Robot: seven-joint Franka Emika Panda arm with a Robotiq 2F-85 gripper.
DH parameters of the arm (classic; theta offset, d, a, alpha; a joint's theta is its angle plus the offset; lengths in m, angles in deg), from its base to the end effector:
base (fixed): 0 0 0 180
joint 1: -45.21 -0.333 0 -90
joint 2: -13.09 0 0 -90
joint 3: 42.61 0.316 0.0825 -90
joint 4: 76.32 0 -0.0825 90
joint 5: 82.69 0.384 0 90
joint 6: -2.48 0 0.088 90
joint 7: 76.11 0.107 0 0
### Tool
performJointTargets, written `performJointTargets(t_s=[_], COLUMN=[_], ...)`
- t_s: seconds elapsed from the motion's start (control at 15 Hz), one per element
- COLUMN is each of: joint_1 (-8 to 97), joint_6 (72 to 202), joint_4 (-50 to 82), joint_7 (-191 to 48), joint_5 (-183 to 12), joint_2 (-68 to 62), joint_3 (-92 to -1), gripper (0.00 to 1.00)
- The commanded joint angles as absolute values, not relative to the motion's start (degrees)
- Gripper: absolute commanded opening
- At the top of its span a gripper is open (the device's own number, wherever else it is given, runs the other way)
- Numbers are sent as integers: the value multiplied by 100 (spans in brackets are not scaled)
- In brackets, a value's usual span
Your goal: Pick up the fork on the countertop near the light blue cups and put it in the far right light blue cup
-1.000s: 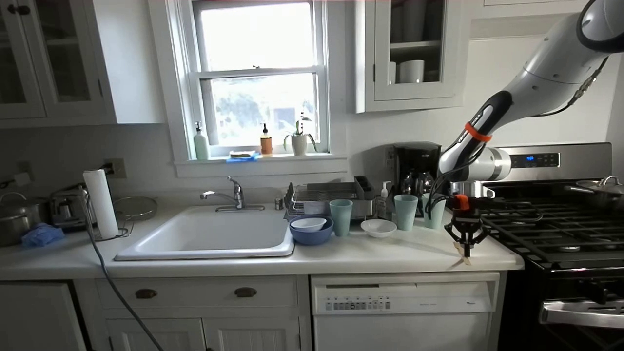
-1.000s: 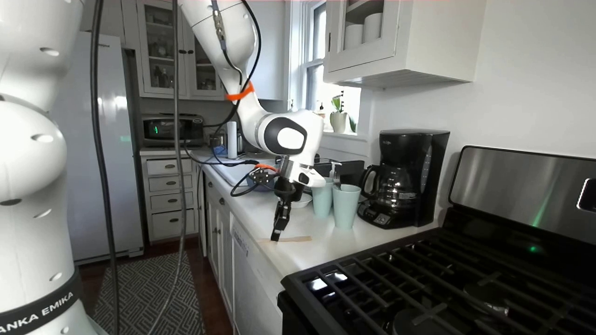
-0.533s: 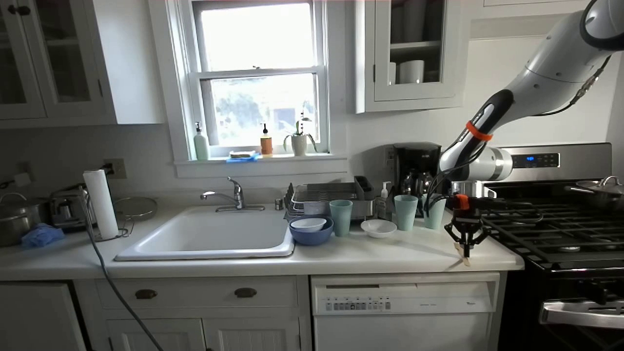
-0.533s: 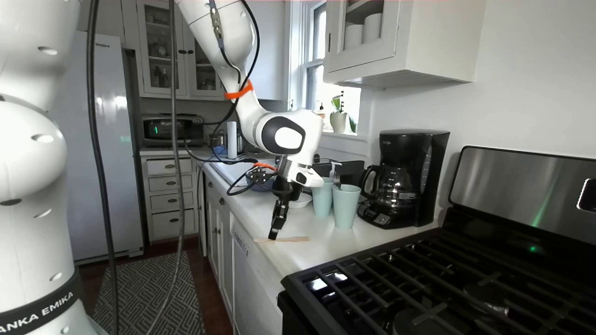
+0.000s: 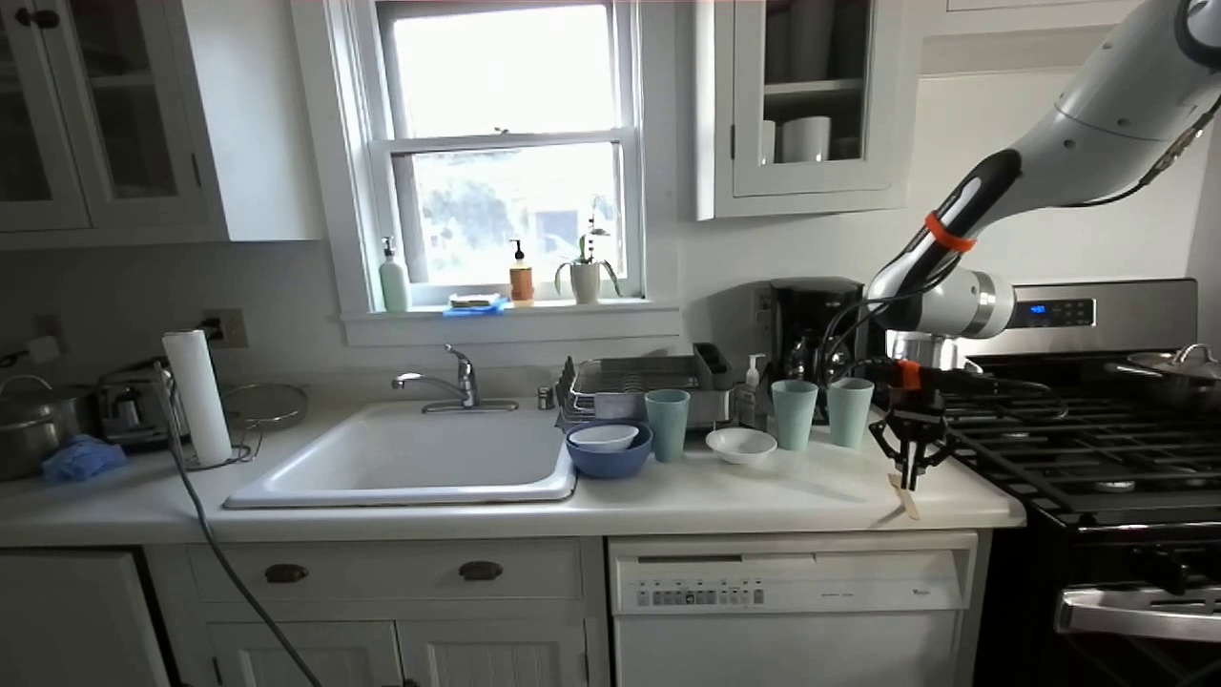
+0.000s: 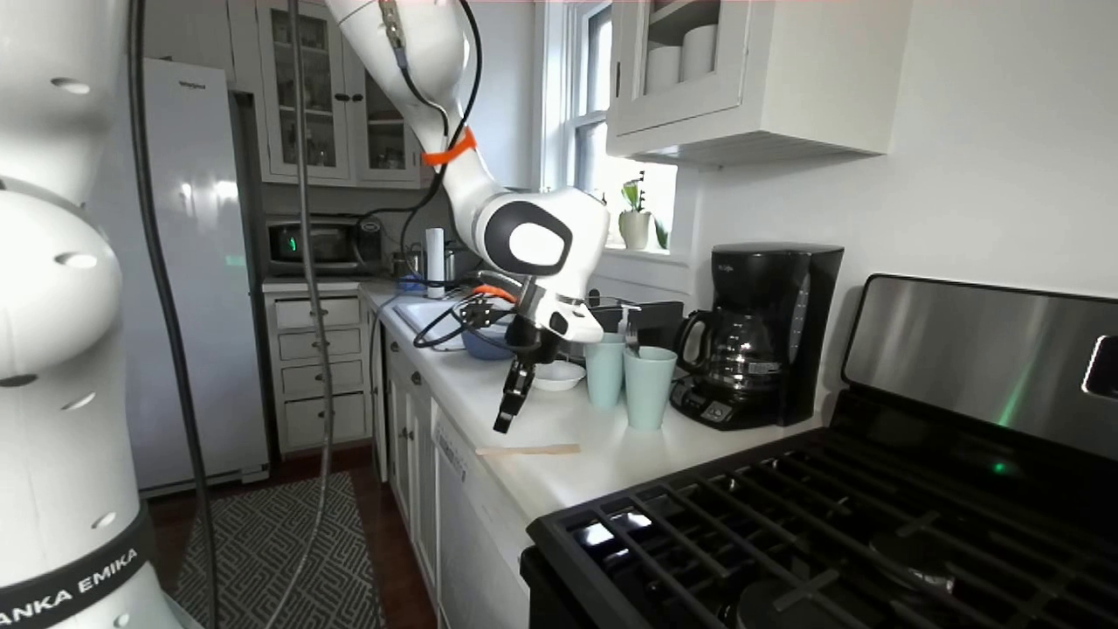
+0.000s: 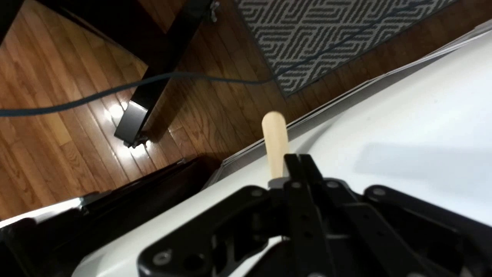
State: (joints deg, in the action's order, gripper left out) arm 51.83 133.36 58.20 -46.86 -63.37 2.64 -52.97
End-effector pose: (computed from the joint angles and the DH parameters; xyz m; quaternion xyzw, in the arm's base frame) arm 0.4676 -0.1364 0.2385 -0.8527 0.4998 0.1272 0.0834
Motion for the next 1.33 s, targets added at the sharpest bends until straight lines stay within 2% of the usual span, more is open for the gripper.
performJointTargets(t_s=[0.0, 0.2, 0.6, 0.67, 0.8, 0.87, 1.27], joint_1=[5445, 5586, 5552, 5599, 5605, 5607, 5484], joint_6=[13117, 13072, 13812, 13523, 13694, 13711, 13639], joint_4=[6577, 7217, 8312, 7888, 8130, 8175, 8110], joint_7=[-5358, -6126, -8112, -7577, -7921, -7968, -8724], joint_5=[-5191, -4342, -2547, -3125, -2801, -2760, -2213], joint_2=[1087, 1744, 2599, 2224, 2373, 2407, 2068], joint_3=[-5230, -5346, -5508, -5424, -5452, -5459, -5517], gripper=[36, 58, 98, 82, 96, 99, 100])
